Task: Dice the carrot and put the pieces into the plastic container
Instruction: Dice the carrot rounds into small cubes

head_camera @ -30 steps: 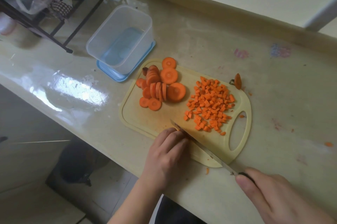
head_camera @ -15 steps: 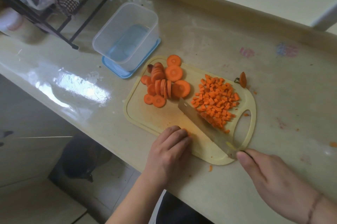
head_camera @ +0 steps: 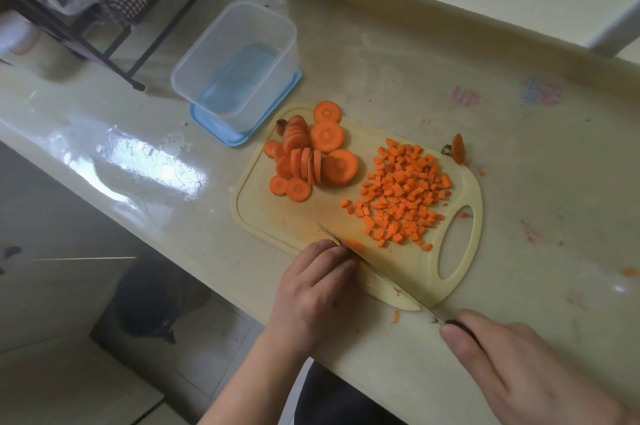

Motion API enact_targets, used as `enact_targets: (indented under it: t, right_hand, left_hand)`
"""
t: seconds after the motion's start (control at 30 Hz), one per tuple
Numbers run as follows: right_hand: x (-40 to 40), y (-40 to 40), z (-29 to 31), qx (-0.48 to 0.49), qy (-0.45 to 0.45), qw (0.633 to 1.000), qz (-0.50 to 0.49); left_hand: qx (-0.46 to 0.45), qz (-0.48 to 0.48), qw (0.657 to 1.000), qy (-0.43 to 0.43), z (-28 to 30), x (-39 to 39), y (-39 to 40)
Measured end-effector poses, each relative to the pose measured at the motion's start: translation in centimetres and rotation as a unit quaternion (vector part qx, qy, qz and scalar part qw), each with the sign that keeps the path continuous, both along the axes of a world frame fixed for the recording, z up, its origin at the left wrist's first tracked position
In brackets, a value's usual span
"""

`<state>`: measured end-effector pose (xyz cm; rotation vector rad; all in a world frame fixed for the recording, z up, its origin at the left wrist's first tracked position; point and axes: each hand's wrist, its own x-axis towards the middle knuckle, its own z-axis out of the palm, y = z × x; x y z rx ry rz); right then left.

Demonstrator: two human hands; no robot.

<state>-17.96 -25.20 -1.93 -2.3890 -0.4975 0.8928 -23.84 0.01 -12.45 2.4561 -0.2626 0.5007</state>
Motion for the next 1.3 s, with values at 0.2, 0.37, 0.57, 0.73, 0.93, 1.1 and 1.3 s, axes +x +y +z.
enact_targets:
  t: [0.2, 0.37, 0.57, 0.73, 0.93, 1.1, 1.3]
  right_hand:
    - [0.0, -0.2, -0.3, -0.012, -0.004, 1.000, 0.006]
    - [0.0, -0.2, -0.8, -0.024, 0.019, 1.000, 0.006]
    - [0.6, 1.5, -1.5, -0.021, -0.028, 0.999, 0.021]
    - [2.5, 0.9, -0.7, 0.020, -0.026, 0.999, -0.016]
    - [2.1, 0.8, 0.9, 0.042, -0.017, 0.999, -0.004]
    - [0.7, 0.9, 0.2, 0.014, 0.014, 1.000, 0.023]
    - [2.1, 0.0, -0.9, 0.011, -0.004, 1.000, 0.011]
  left_hand:
    - [0.001, -0.003, 1.000, -0.005, 0.1, 0.1, 0.0]
    - [0.001, 0.007, 1.000, -0.009, 0.1, 0.1, 0.0]
    - [-0.007, 0.012, 1.000, -0.027, 0.3, 0.4, -0.2]
    - [-0.007, 0.026, 0.999, -0.038, 0.0, 0.1, -0.2]
    - [-0.166, 0.140, 0.974, -0.070, 1.4, 0.4, 0.0]
    - [-0.364, 0.348, 0.863, -0.039, 2.0, 0.8, 0.4]
    - [-0.290, 0.318, 0.903, -0.011, 2.0, 1.0, 0.3]
